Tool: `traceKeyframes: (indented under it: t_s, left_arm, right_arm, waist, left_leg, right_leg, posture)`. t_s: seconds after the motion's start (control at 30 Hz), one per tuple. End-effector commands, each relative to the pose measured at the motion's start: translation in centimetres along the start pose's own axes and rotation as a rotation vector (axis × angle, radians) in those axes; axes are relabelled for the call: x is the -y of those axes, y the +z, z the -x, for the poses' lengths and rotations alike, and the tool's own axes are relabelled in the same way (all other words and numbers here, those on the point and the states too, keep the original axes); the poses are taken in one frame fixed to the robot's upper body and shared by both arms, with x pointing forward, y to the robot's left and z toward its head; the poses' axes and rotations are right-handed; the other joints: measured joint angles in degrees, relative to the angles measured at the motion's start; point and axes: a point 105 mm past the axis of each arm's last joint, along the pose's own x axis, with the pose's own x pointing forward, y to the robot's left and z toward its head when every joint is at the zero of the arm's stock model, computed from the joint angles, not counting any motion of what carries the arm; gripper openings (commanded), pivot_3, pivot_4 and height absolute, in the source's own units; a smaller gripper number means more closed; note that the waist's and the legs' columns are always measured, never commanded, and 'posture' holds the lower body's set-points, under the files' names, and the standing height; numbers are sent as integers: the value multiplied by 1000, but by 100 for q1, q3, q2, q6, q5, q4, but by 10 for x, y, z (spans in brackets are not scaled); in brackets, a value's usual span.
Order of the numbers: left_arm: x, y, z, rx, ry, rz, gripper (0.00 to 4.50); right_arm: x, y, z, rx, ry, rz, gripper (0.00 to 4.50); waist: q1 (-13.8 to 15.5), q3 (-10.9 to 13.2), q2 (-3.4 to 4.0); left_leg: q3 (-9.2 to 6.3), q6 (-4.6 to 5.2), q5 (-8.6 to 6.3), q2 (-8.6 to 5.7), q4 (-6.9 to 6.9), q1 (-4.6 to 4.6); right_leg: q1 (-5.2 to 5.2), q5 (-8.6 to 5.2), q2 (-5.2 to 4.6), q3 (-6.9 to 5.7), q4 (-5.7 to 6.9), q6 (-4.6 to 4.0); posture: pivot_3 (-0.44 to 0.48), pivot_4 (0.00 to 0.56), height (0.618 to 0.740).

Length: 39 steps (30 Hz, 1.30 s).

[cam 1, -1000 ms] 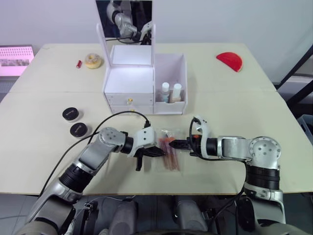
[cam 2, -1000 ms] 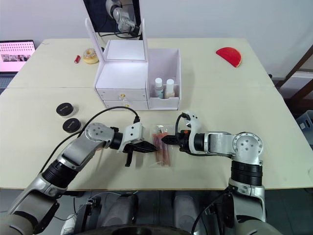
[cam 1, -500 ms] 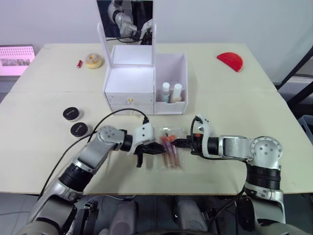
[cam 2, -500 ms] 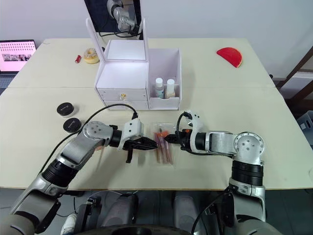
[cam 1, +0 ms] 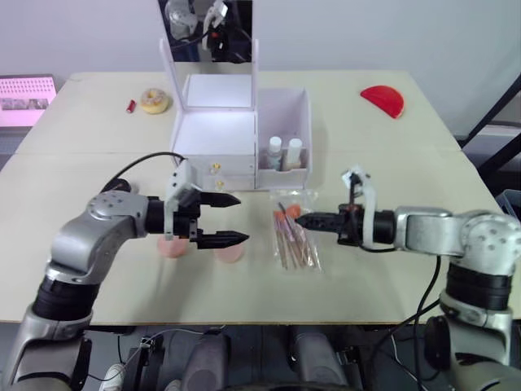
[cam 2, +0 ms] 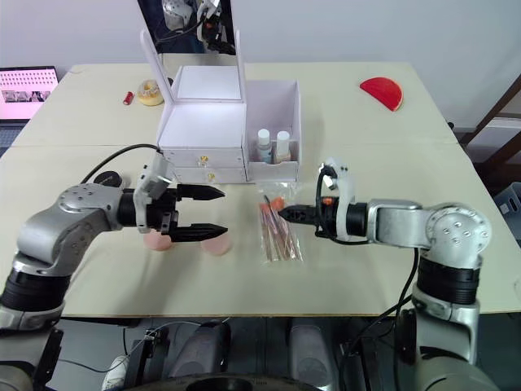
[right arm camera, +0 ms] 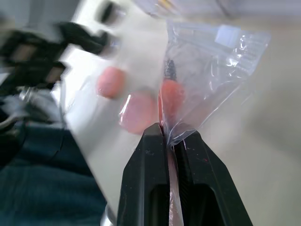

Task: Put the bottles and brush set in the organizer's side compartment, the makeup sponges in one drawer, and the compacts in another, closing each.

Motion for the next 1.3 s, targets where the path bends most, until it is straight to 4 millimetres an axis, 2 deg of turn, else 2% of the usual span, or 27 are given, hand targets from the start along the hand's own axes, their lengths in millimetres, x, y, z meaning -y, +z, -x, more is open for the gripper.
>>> traceKeyframes:
  t_s: [0.03,0.2,0.33,0.43,0.5,0.67,0.87,1.07,1.3]
  left_arm:
    - [0,11,9,48,46,-12,4485]
    - [-4,13,13,106,103,3,4485]
    - [-6,17,12,145,119,9,4485]
    - [-9,28,14,209,132,17,4485]
    - [-11,31,15,227,138,20,4485]
    - [-12,35,21,223,164,7,4485]
    - [-12,44,24,250,191,-12,4485]
    - [-18,70,36,270,273,-82,4485]
    - [-29,81,29,133,422,-168,4485]
  right_arm:
    - [-35,45,10,141,104,201,0]
    - [-50,114,22,405,62,412,0]
    - [-34,147,21,509,-55,543,0]
    - [-19,168,16,585,-90,593,0]
    - [-11,173,11,594,-107,622,0]
    - [26,190,-7,678,-202,658,0]
    - [41,195,-20,682,-210,667,0]
    - [55,189,-37,641,-223,659,0]
    - [65,183,-49,617,-238,644,0]
  waist:
    - [-8,0,0]
    - [5,0,-1]
    - [18,-1,-5]
    - [3,0,-5]
    - [2,0,-5]
    - [-109,1,-4]
    - [-133,3,0]
    - [-140,3,0]
    - [-136,5,2]
  left_leg:
    - [0,0,0,0,-1,3]
    - [0,0,0,1,-6,-5]
    - [1,0,0,0,-6,-9]
    - [3,-1,0,0,-4,-10]
    - [3,-1,0,1,-5,-11]
    - [3,-1,0,0,-8,-8]
    - [3,-2,1,1,-14,-12]
    - [3,-2,1,1,-15,-9]
    - [2,-3,1,0,-15,-10]
  right_leg:
    - [0,-1,0,0,1,1]
    - [-6,1,1,-1,-4,-1]
    - [-9,6,0,-1,-5,-8]
    - [-9,8,0,0,-7,-11]
    - [-11,9,1,0,-5,-11]
    - [-14,16,1,0,-4,2]
    - [-18,20,0,0,-5,12]
    - [-18,21,1,0,-1,12]
    - [-18,21,1,1,-1,13]
  posture:
    - [0,150,740]
    - [0,150,740]
    - [0,150,740]
    - [0,150,740]
    - [0,150,740]
    - [0,150,740]
    - [0,150,740]
    - [0,150,740]
    - [0,150,740]
